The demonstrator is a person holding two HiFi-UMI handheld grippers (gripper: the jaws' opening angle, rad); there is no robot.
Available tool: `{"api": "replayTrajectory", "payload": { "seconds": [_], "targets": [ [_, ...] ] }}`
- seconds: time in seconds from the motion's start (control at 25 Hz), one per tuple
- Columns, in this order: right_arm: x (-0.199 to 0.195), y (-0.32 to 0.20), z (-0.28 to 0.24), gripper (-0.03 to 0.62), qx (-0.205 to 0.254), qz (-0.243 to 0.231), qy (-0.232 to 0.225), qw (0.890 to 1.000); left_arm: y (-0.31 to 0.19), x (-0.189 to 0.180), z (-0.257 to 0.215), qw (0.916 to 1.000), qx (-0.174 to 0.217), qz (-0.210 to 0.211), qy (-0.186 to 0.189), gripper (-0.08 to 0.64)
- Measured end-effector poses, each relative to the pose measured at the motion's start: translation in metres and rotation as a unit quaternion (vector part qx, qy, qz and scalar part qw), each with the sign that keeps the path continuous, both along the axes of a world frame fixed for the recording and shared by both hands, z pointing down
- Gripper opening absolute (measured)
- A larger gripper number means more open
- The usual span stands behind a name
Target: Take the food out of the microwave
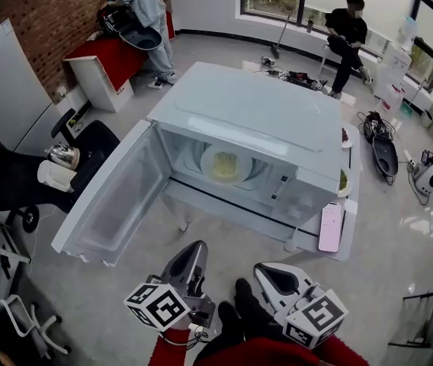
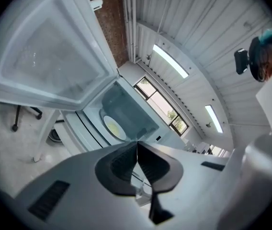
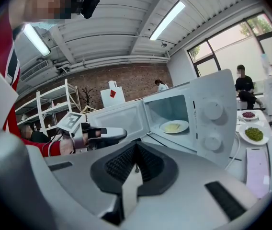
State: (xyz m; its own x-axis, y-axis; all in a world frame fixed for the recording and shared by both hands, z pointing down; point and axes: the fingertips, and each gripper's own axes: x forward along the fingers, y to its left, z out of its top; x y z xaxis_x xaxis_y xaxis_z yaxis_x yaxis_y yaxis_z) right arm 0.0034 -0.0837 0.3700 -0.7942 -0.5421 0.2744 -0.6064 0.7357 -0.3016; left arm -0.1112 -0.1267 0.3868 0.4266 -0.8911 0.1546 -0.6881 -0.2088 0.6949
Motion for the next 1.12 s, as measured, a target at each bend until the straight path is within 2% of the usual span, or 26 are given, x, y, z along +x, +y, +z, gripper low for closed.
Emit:
{"api": "replayTrajectory", "payload": {
  "seconds": [0.2, 0.36, 0.48, 0.52, 0.6, 0.92, 1.12],
  "targets": [
    [-0.010, -0.025, 0.002, 0.011, 0.002, -0.020, 0.005, 1.000, -0.052, -0.002, 0.016, 0.9989, -0.028, -0.004, 0.037, 0.032],
    [-0.023, -0.044, 0.002, 0.011, 0.041, -0.059, 0.020, 0.997, -0.087, -0.004, 0.031, 0.9970, -0.052, -0.012, 0.057, 0.044],
    [-0.031, -0.052, 0.006, 0.011, 0.030, -0.071, 0.026, 0.997, -0.107, -0.008, 0.043, 0.9945, -0.071, -0.020, 0.074, 0.049],
    [-0.034, -0.055, 0.005, 0.011, 0.039, -0.079, 0.027, 0.996, -0.112, -0.008, 0.046, 0.9934, -0.077, -0.022, 0.083, 0.051],
    [-0.037, -0.060, 0.006, 0.011, 0.052, -0.092, 0.030, 0.994, -0.122, -0.009, 0.052, 0.9905, -0.088, -0.024, 0.103, 0.056],
    [-0.044, -0.082, 0.021, 0.011, 0.033, -0.101, 0.049, 0.993, -0.151, -0.008, 0.072, 0.9753, -0.124, -0.028, 0.181, 0.072],
    [-0.055, -0.095, 0.024, 0.011, 0.030, -0.102, 0.055, 0.993, -0.162, -0.007, 0.079, 0.9681, -0.137, -0.027, 0.208, 0.075]
  ]
}}
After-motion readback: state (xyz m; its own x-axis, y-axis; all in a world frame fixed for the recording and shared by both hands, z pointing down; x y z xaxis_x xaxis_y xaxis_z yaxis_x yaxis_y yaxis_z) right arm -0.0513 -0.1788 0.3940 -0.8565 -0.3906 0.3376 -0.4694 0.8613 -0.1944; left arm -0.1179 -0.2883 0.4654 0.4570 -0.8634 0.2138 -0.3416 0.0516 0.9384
